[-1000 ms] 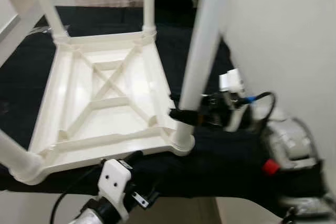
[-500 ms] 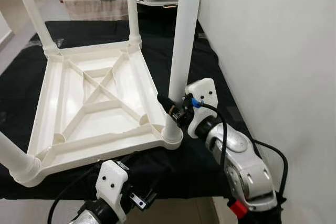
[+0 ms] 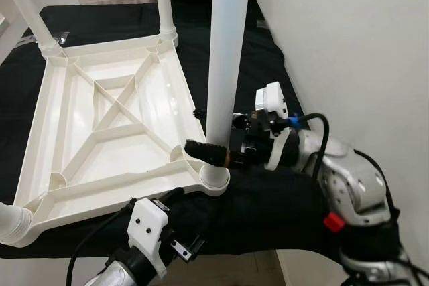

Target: Building children table

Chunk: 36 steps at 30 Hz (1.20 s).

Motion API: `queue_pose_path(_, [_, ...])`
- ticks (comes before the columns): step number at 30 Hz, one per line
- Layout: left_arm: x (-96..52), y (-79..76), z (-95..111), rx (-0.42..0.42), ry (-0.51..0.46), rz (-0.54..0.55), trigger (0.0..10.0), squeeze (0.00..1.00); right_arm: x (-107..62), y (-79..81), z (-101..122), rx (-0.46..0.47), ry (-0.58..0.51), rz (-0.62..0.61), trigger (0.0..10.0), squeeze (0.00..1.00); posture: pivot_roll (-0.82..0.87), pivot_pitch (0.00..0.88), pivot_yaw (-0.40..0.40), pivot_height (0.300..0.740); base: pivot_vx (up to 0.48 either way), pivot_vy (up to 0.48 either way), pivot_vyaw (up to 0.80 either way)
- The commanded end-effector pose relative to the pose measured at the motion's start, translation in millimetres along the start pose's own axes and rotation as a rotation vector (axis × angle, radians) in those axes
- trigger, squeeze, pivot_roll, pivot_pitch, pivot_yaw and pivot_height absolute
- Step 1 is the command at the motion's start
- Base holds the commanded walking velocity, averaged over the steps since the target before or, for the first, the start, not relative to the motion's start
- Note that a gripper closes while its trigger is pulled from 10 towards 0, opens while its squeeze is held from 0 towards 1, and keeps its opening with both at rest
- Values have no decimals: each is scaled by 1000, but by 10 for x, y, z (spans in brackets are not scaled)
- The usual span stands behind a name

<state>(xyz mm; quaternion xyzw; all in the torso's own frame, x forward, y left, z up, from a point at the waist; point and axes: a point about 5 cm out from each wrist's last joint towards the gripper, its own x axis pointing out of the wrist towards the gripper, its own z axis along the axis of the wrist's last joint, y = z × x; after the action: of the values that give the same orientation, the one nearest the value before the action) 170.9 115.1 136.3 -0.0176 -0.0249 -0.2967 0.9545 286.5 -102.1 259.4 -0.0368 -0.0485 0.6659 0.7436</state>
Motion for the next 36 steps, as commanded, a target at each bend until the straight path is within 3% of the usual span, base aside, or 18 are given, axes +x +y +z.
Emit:
queue_pose_path(1, [-15, -39, -3, -15, 9, -3, 10000, 0, 20, 16, 24, -21, -10, 78, 10000, 0, 35, 222, -36, 740, 0, 0, 0])
queue_pose_path(4, [-16, -42, -3, -15, 10, -2, 10000, 0, 5, -27, 56, -39, -4, 104, 10000, 0, 39, 223, -37, 740, 0, 0, 0])
queue_pose_path(5, [-17, -43, -3, -14, 11, -1, 10000, 0, 8, -56, 74, -39, -19, 112, 0, 0, 43, 224, -32, 740, 0, 0, 0])
queue_pose_path(20, [-26, -55, -6, -15, 20, -8, 10000, 0, -50, 4, -41, 10, -36, 173, 0, 0, 53, 229, -28, 740, 0, 0, 0])
queue_pose_path(21, [-36, -56, -11, -14, 21, -5, 10000, 0, -46, 82, -187, 63, -15, 89, 0, 0, 53, 225, -42, 740, 0, 0, 0])
queue_pose_path(23, [-62, -64, -18, -13, 24, -1, 10000, 0, 17, 111, -537, 62, 134, -284, 0, 0, 66, 217, -50, 740, 0, 0, 0])
queue_pose_path(24, [-62, -64, -18, -13, 24, -1, 10000, 0, 17, 111, -537, 62, 134, -284, 0, 0, 66, 217, -50, 740, 0, 0, 0])
queue_pose_path(25, [-68, -66, -20, -13, 25, -1, 10000, 0, 22, 116, -611, 47, 171, -380, 0, 0, 66, 217, -50, 740, 0, 0, 0])
queue_pose_path(26, [-69, -57, -28, -11, 28, -3, 10000, 0, -47, 225, -838, 108, 275, -645, 0, 0, 58, 209, -42, 740, 0, 0, 0])
queue_pose_path(27, [-68, -49, -36, -10, 31, -5, 10000, 0, -134, 329, -974, 158, 350, -824, 0, 0, 57, 208, -42, 740, 0, 0, 0])
queue_pose_path(28, [-68, -49, -36, -10, 31, -5, 10000, 0, -134, 329, -974, 158, 350, -824, 0, 0, 57, 208, -42, 740, 0, 0, 0])
queue_pose_path(29, [-71, -41, -57, -11, 36, -8, 10000, 0, -214, 456, -1088, 209, 414, -988, 0, 0, 46, 194, -42, 740, 0, 0, 0])
queue_pose_path(34, [-66, -42, -66, -12, 38, -13, 10000, 0, -201, 399, -1057, 193, 401, -979, 0, 0, 42, 180, -45, 740, 0, 0, 0])
queue_pose_path(36, [-60, -40, -68, -14, 39, -17, 10000, 0, -201, 306, -1014, 173, 392, -982, 0, 0, 41, 181, -42, 740, 0, 0, 0])
